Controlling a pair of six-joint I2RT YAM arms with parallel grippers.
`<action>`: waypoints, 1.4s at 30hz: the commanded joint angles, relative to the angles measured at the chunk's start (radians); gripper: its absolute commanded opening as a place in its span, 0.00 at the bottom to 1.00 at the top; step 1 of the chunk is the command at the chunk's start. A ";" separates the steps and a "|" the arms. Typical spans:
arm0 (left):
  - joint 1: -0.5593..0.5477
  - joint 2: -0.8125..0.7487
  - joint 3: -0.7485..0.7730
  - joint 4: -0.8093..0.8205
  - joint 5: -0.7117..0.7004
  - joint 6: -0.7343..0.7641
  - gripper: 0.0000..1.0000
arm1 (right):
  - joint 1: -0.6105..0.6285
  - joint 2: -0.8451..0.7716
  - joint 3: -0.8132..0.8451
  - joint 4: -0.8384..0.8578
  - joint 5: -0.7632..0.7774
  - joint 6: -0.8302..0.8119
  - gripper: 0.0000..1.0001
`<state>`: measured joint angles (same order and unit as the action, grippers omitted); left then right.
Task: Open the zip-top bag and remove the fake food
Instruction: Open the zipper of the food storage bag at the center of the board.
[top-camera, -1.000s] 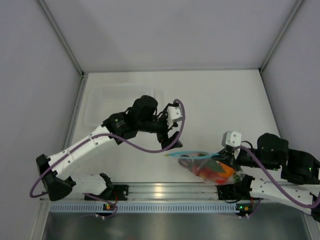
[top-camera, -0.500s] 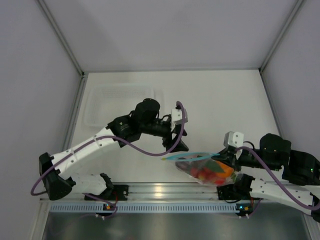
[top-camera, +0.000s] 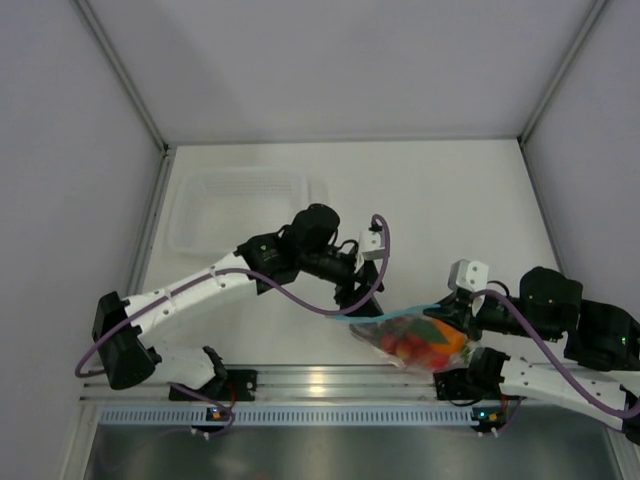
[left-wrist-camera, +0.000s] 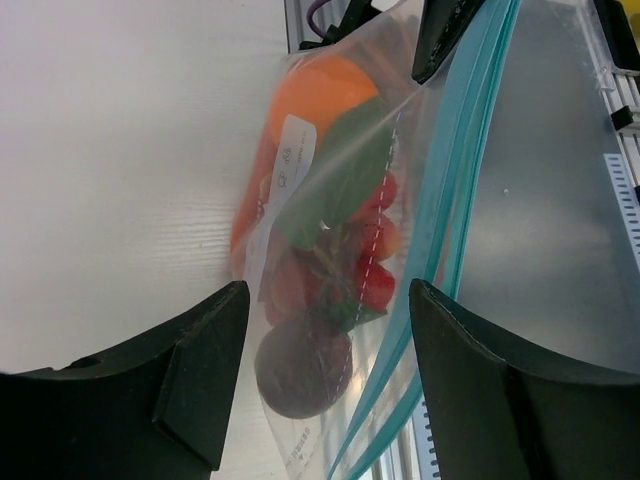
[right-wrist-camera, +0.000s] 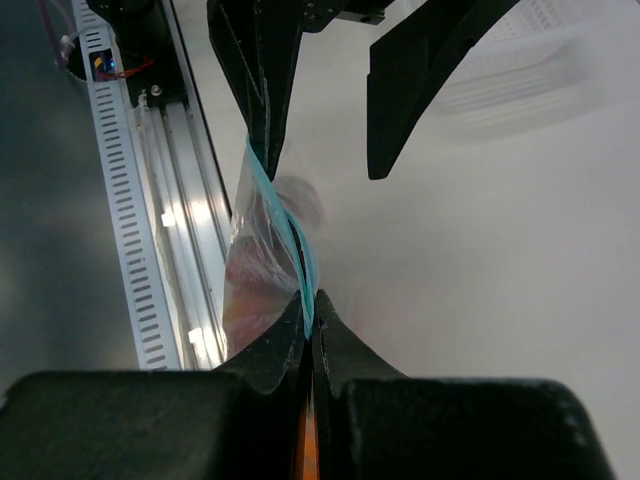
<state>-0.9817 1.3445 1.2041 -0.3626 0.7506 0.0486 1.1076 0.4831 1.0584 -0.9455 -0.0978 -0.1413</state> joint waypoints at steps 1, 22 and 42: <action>-0.025 0.018 -0.008 0.054 0.015 -0.003 0.71 | -0.003 -0.014 0.031 0.119 0.035 0.020 0.00; -0.046 -0.094 -0.063 0.148 -0.155 -0.046 0.84 | -0.003 0.012 0.012 0.142 0.207 0.037 0.00; -0.068 -0.027 -0.084 0.220 -0.312 -0.096 0.33 | -0.003 0.008 0.006 0.194 0.122 0.043 0.00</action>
<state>-1.0405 1.3067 1.1229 -0.2207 0.4541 -0.0460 1.1076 0.5030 1.0531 -0.8902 0.0471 -0.1028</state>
